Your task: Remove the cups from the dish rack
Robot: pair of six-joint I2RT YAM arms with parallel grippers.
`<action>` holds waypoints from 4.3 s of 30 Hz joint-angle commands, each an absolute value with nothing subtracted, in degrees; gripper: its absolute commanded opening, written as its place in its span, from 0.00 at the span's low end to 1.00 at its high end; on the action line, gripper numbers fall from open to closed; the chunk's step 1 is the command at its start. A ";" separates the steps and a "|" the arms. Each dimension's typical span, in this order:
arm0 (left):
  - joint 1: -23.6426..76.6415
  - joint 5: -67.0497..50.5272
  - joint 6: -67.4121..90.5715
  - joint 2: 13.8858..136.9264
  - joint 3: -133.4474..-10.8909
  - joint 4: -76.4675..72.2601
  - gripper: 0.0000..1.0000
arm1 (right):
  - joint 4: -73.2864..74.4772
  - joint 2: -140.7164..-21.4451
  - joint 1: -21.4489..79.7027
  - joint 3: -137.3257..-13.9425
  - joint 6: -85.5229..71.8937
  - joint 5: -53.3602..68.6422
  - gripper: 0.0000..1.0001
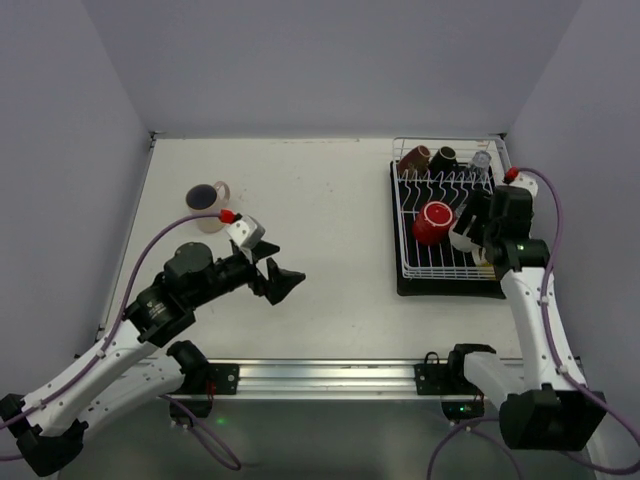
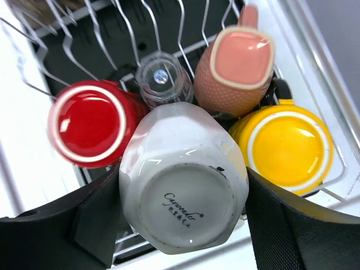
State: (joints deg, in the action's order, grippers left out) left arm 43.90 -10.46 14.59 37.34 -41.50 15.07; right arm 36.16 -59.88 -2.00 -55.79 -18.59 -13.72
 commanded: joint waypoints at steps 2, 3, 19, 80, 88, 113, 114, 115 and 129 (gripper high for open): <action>44.12 -15.46 19.06 39.28 -43.24 10.03 0.98 | 32.08 -51.34 -2.20 -58.27 -20.13 -10.74 0.15; 44.03 -17.03 20.12 39.72 -43.24 9.06 0.98 | 32.60 -49.68 -2.20 -58.45 -20.47 -9.68 0.15; 44.21 -31.55 53.41 62.74 -37.00 -38.19 0.91 | 6.09 -31.47 -0.44 -43.35 -46.13 35.04 0.15; 23.56 4.49 9.94 93.13 -83.74 36.73 0.00 | 11.87 -34.37 22.85 -34.37 -35.33 13.01 0.99; 19.69 4.83 9.23 104.67 -91.40 40.52 0.00 | 11.60 -34.89 22.94 -32.17 -33.66 12.57 0.99; 19.34 12.04 8.88 112.86 -101.16 47.38 0.64 | 17.31 -38.06 22.94 -40.42 -30.85 8.71 0.99; 19.34 11.78 9.05 111.37 -100.81 46.94 0.66 | 18.79 -38.06 22.94 -41.13 -30.41 7.22 0.99; 19.34 11.26 9.40 110.57 -100.46 45.89 0.68 | 19.68 -37.97 22.94 -42.52 -30.15 6.34 0.99; 23.99 -5.15 14.67 77.05 -81.61 27.26 0.89 | 29.27 -43.31 18.74 -49.57 -26.54 -13.00 0.99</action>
State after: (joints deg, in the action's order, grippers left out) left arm 21.89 3.49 12.60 87.55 -87.59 35.53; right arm 27.29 -39.97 21.02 -46.13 -28.32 -6.83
